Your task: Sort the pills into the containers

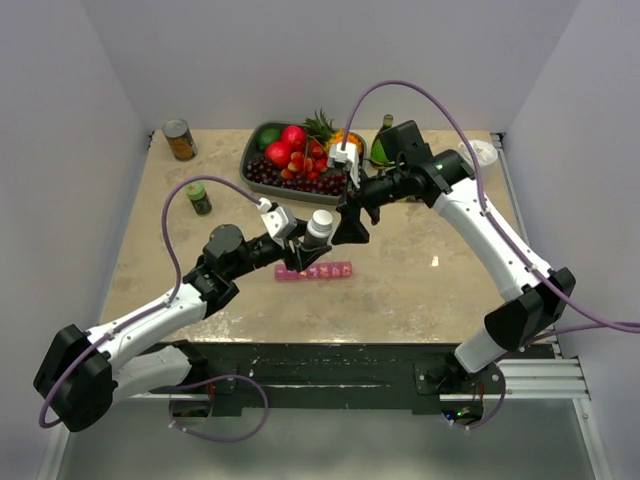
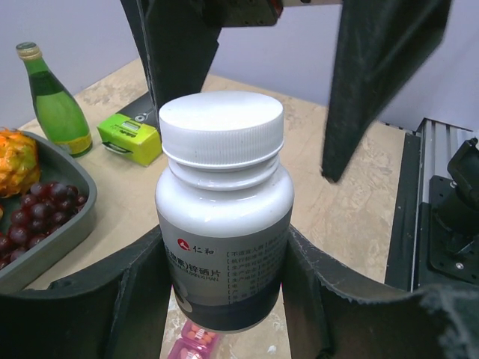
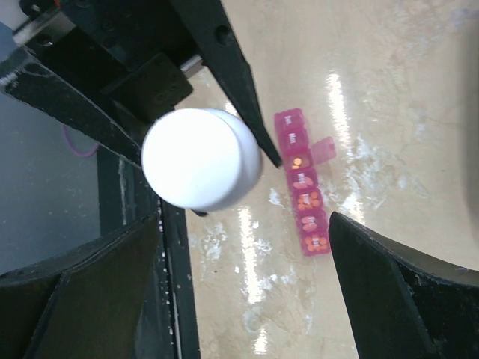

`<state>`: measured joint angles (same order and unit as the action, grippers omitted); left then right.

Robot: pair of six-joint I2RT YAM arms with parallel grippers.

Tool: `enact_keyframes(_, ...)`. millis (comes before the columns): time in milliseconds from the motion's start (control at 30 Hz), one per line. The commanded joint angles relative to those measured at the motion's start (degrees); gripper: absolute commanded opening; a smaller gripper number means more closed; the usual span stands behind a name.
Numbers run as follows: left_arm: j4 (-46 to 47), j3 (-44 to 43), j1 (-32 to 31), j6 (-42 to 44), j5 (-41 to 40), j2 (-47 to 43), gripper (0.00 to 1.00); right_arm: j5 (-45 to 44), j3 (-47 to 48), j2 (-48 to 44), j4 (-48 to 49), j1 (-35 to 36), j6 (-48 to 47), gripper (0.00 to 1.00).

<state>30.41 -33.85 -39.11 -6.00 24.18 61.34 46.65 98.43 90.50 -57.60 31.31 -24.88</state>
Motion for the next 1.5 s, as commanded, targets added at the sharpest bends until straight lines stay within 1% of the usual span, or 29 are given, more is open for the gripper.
enact_keyframes(0,3.34,0.27,0.26,0.2,3.23,-3.24,0.0,-0.59,4.92,-5.06,-3.65,-2.3,-9.7,0.99)
enact_keyframes(67,2.11,0.18,0.27,0.37,4.29,-3.77,0.0,-2.52,5.19,-6.56,-5.76,-3.18,-13.51,0.99)
enact_keyframes(100,1.58,0.36,0.27,0.55,5.6,-4.47,0.0,-3.4,5.28,-8.13,-6.55,-3.45,-18.48,0.99)
enact_keyframes(133,1.14,0.45,0.18,0.72,6.13,-4.91,0.0,-3.5,5.02,-8.84,-8.12,-3.45,-20.8,0.99)
enact_keyframes(167,0.18,0.62,0.26,1.07,6.66,-5.35,0.0,-3.33,4.84,-9.54,-8.92,-3.45,-22.91,0.99)
enact_keyframes(200,-0.26,1.06,0.27,1.25,7.88,-5.88,0.0,-1.76,4.14,-11.2,-9.97,-3.36,-28.06,0.99)
enact_keyframes(267,-0.18,1.67,0.27,1.43,9.21,-6.49,0.0,0.53,2.91,-12.88,-12.52,-3.45,-33.53,0.99)
enact_keyframes(300,-0.01,2.46,0.35,1.43,10.87,-6.85,0.0,2.46,1.69,-13.59,-13.75,-3.45,-40.61,0.99)
enact_keyframes(333,0.17,2.82,0.35,1.43,11.67,-6.85,0.0,5.35,1.41,-14.29,-18.11,-3.45,-45.29,0.99)
enact_keyframes(367,0.35,2.99,0.35,1.52,12.54,-6.85,0.0,7.47,1.41,-14.04,-20.59,-3.45,-53.26,0.99)
enact_keyframes(433,0.79,3.44,0.35,1.26,14.92,-6.59,0.0,10.99,2.29,-12.55,-22.2,-2.23,-53.17,0.99)
enact_keyframes(467,0.79,3.44,0.35,1.25,15.54,-6.24,0.0,11.0,2.64,-11.93,-22.2,-1.17,-52.47,0.98)
enact_keyframes(500,0.79,3.26,0.27,1.17,16.59,-5.8,0.0,10.57,3.16,-11.32,-22.2,1.88,-52.29,0.98)
enact_keyframes(533,0.79,3.26,0.27,1.08,16.94,-5.53,0.0,9.43,3.17,-10.09,-22.11,3.3,-52.11,0.97)
enact_keyframes(567,0.79,3.09,0.35,0.9,17.3,-5.27,0.0,9.33,3.17,-9.38,-21.76,4.62,-50.45,0.97)
enact_keyframes(600,0.79,2.82,0.35,0.9,17.82,-4.83,0.0,9.33,3.69,-8.68,-21.15,6.2,-49.66,0.94)
enact_keyframes(767,1.49,2.47,0.35,0.46,19.67,-3.51,0.0,8.81,5.89,-4.81,-20.36,7.71,-47.02,0.87)
enact_keyframes(1133,2.11,1.94,0.35,-0.06,20.9,-1.58,0.0,8.63,5.72,-3.49,-19.3,8.59,-44.38,0.75)
enact_keyframes(1333,2.11,1.33,0.35,-0.15,21.17,-1.14,0.0,7.49,5.81,-2.0,-20.36,9.12,-43.94,0.62)
enact_keyframes(1400,1.93,1.06,0.35,-0.07,21.25,-1.14,0.0,7.4,5.89,-1.64,-20.36,9.12,-43.41,0.54)
enact_keyframes(1467,1.84,0.89,0.35,-0.07,21.25,-1.05,0.0,6.79,5.72,-1.38,-20.09,9.38,-42.8,0.51)
